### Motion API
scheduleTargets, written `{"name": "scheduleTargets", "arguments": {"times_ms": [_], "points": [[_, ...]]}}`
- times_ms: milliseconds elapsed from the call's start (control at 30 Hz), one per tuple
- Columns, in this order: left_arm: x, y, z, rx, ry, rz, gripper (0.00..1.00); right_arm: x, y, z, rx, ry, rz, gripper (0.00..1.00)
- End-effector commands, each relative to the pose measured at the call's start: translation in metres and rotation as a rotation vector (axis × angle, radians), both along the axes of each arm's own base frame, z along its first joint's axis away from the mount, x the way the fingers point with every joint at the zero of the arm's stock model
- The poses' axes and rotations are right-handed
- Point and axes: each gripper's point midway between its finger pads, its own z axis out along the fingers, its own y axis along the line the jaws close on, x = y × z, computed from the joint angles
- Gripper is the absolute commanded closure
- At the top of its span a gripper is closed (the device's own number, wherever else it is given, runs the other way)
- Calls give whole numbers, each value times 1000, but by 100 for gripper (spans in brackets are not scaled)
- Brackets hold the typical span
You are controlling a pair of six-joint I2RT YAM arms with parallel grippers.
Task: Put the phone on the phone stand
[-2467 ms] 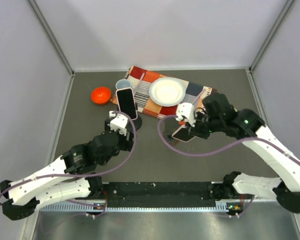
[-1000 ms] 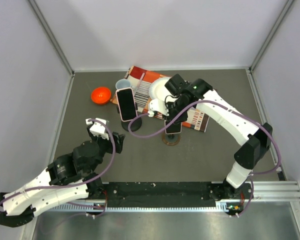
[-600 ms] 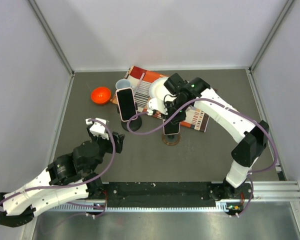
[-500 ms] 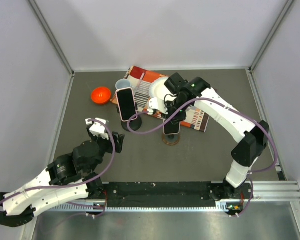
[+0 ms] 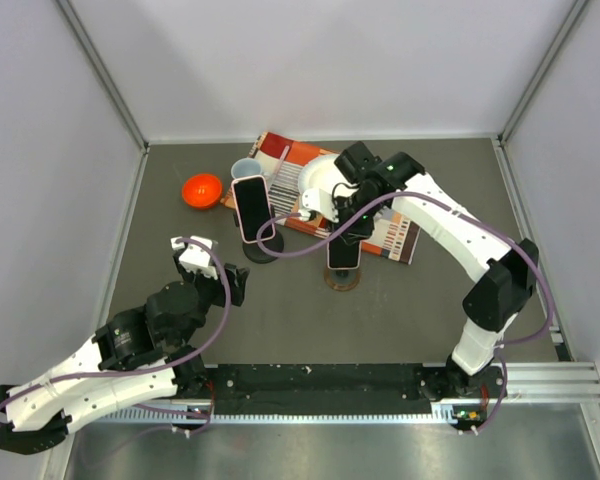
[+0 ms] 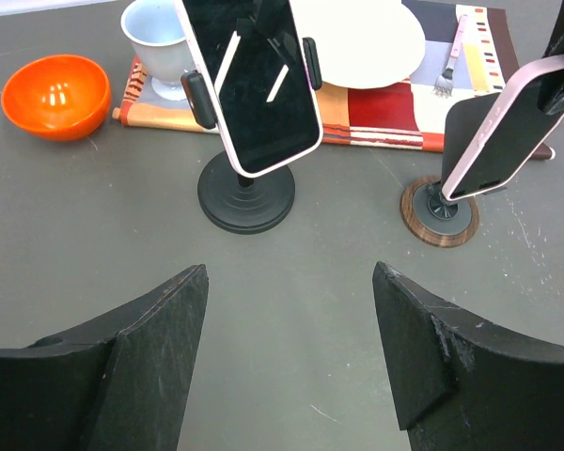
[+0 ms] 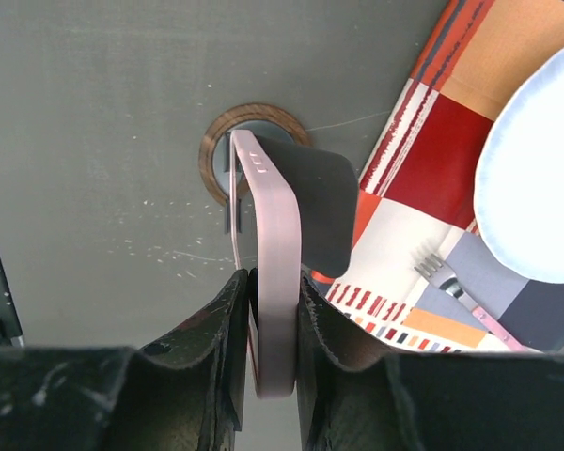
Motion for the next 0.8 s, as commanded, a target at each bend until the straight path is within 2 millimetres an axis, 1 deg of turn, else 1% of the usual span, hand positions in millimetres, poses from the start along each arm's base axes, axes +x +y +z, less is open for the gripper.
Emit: {"name": "scheduleTargets", "arguments": {"times_ms": [0,67,167,200,300,400,567,767], "points": [[3,-1,3,-8,-11,13,24,28,1,-5,19,-71,-9,77],[3,-1,2,-6,-10,13,24,31,-1,-8,11,-70,-15,74],[3,-1,2,-4,-9,16,24,37,-2,-7,18,-90,-20,68],[4,-1,2,-2,-9,16,24,39,-2,-9,15,-91,-19,65],[4,-2,1,4,-7,15,24,45,-2,-9,18,-114,-18,59],[4,-2,1,8,-5,19,24,50,0,-13,18,-114,-14,55],[4,-1,0,10,-4,23,25,52,3,-20,18,-98,-5,52],[5,-1,-1,16,-1,23,24,55,1,-27,9,-78,-28,45]]}}
